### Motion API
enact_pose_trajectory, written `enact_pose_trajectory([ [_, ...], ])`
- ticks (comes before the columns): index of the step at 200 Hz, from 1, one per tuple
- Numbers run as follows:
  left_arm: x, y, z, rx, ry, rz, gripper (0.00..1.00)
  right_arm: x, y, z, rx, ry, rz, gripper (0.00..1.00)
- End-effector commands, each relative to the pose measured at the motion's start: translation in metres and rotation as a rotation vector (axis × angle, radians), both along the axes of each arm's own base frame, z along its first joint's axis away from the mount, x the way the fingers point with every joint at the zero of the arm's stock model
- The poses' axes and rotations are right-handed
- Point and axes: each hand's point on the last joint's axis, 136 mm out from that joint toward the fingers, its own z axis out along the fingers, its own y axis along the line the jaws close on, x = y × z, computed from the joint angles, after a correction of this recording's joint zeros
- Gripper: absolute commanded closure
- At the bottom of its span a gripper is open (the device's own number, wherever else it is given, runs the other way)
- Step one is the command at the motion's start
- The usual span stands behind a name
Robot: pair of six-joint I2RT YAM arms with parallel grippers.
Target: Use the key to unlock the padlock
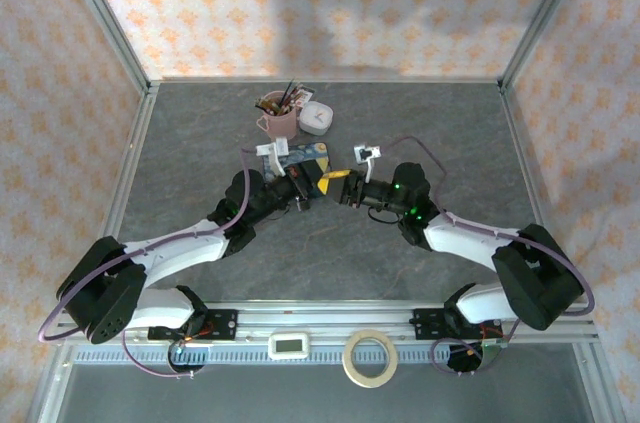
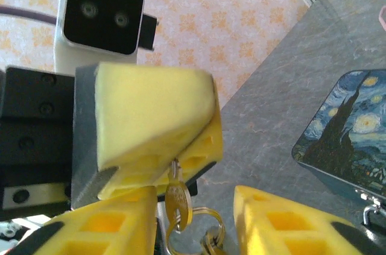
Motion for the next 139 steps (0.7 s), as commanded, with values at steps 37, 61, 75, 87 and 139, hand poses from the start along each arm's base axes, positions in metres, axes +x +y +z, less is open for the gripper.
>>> enact_pose_trajectory([
  [37, -0.007, 0.001, 0.020, -0.073, -0.047, -0.004, 1.00, 0.001, -0.005, 0.027, 0.063, -0.068, -0.012, 0.64],
  [61, -0.007, 0.001, 0.022, -0.079, -0.052, -0.008, 1.00, 0.000, -0.003, 0.020, 0.064, -0.046, 0.002, 0.74],
  [75, -0.008, 0.001, 0.024, -0.083, -0.053, -0.007, 1.00, 0.000, -0.002, 0.018, 0.070, -0.039, 0.009, 0.78],
  [87, -0.008, 0.001, 0.025, -0.086, -0.056, -0.005, 1.00, 0.000, -0.001, 0.016, 0.075, -0.033, 0.014, 0.82],
  [139, -0.009, 0.002, 0.026, -0.108, -0.050, 0.000, 1.00, 0.002, -0.001, 0.013, 0.077, -0.028, 0.008, 1.00],
])
